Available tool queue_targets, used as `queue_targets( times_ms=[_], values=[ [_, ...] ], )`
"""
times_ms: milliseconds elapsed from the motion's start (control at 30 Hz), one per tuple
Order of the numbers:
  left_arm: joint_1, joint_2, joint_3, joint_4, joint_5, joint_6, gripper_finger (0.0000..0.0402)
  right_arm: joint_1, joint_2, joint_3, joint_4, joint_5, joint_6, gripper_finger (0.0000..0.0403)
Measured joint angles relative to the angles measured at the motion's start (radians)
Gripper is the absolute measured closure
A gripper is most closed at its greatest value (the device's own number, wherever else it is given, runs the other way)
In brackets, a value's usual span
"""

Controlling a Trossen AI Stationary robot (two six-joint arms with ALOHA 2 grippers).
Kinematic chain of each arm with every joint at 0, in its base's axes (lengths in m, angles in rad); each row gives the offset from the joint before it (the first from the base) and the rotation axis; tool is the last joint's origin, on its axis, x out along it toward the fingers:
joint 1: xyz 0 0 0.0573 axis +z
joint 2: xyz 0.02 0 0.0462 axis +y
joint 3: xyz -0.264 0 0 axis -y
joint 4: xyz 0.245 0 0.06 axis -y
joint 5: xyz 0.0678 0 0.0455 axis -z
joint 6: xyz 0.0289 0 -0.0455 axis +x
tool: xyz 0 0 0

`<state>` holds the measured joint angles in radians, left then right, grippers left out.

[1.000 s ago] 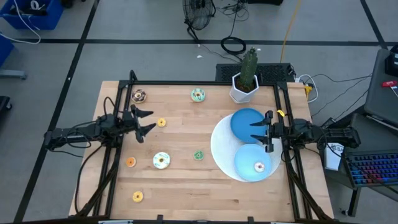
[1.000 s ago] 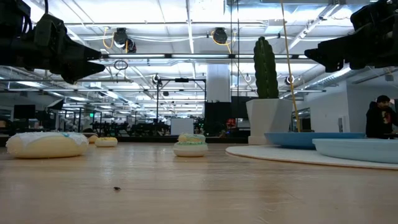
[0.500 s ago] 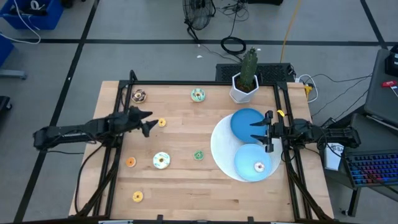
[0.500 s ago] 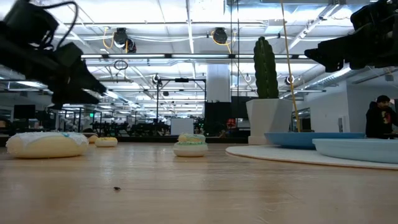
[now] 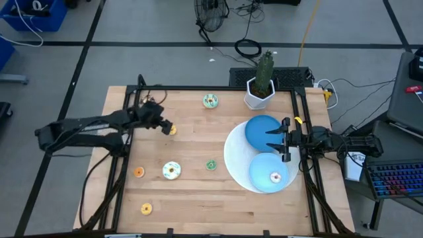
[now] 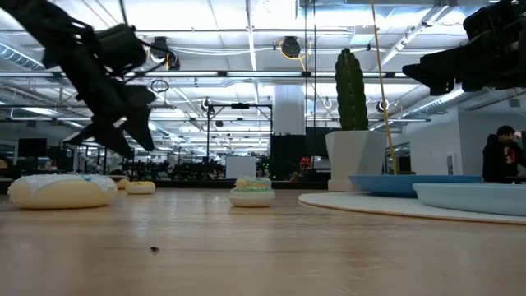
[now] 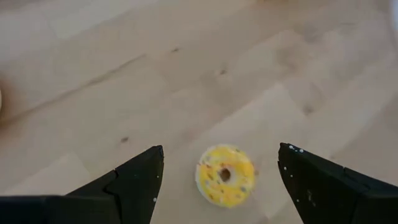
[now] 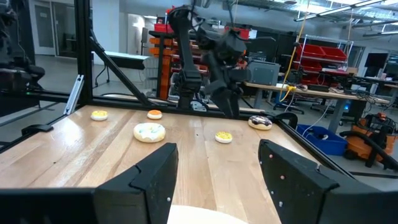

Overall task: Pick & Place donuts
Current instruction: Put the small yellow donut on the light blue plate

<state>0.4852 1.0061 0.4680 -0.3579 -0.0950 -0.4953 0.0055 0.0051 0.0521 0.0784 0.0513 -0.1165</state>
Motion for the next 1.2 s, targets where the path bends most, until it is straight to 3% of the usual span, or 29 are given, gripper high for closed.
queue_targets(
  times_ms=[133,400,633,867,1200],
  values=[
    [0.008,0.125,0.057,0.001,0.003,0.001,0.0092,0.000,0.000,0.000,0.000,0.000,0.000,0.0190],
    [-0.024,0.320,0.126,-0.013,0.126,0.078,0.0092,0.000,0.000,0.000,0.000,0.000,0.000,0.0191],
    [-0.064,0.435,0.165,-0.028,0.110,0.114,0.0092,0.000,0.000,0.000,0.000,0.000,0.000,0.0189],
    [-0.069,0.480,0.189,-0.113,0.022,0.127,0.0092,0.000,0.000,0.000,0.000,0.000,0.000,0.0188],
    [-0.091,0.480,0.244,-0.224,0.016,0.094,0.0092,0.000,0.000,0.000,0.000,0.000,0.000,0.0192]
  ],
)
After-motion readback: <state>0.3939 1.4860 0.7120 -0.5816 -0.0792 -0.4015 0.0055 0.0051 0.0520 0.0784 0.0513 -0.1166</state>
